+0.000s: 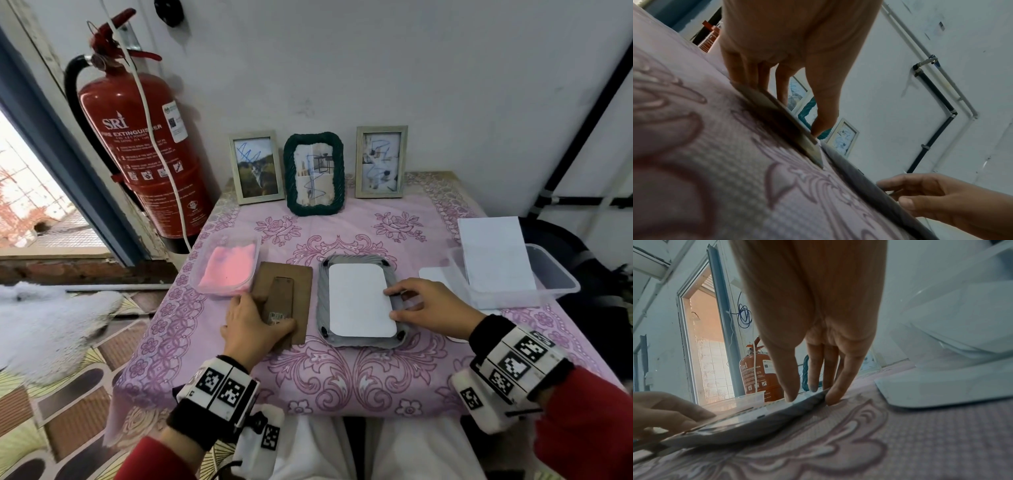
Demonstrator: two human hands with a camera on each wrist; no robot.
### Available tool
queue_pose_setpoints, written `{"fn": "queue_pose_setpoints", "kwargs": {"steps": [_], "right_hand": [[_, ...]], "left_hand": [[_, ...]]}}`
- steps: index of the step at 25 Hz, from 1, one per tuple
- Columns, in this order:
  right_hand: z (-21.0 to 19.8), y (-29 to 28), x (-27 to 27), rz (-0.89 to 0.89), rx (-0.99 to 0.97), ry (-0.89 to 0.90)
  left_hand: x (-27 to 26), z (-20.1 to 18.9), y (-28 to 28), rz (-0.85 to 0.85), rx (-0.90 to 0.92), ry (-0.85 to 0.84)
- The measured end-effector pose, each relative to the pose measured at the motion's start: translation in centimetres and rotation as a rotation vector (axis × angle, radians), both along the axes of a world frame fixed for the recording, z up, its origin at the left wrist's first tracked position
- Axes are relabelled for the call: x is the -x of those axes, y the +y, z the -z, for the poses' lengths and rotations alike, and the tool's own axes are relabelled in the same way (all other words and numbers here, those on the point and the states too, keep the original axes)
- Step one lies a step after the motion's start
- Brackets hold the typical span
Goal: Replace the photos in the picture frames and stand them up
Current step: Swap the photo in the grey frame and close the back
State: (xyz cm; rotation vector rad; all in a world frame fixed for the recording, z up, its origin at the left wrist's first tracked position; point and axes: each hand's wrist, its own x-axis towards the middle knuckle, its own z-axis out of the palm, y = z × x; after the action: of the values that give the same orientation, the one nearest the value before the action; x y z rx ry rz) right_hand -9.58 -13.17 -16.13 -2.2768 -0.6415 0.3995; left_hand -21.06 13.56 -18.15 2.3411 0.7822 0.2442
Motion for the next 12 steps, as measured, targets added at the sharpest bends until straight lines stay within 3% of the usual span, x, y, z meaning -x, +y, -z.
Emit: {"fn": "queue_pose_setpoints", "kwargs": {"steps": [7, 12], "right_hand": [[0.0, 0.0, 0.1, 0.006, -0.015, 0.013], [0.0, 0.0, 0.1, 0.008, -0.013, 0.014]], "left_hand": [[-0.2, -1.4, -1.6, 0.057, 0.144, -0.323], [-0.9, -3.2, -0.9, 0.029, 0.154, -0.405]]}}
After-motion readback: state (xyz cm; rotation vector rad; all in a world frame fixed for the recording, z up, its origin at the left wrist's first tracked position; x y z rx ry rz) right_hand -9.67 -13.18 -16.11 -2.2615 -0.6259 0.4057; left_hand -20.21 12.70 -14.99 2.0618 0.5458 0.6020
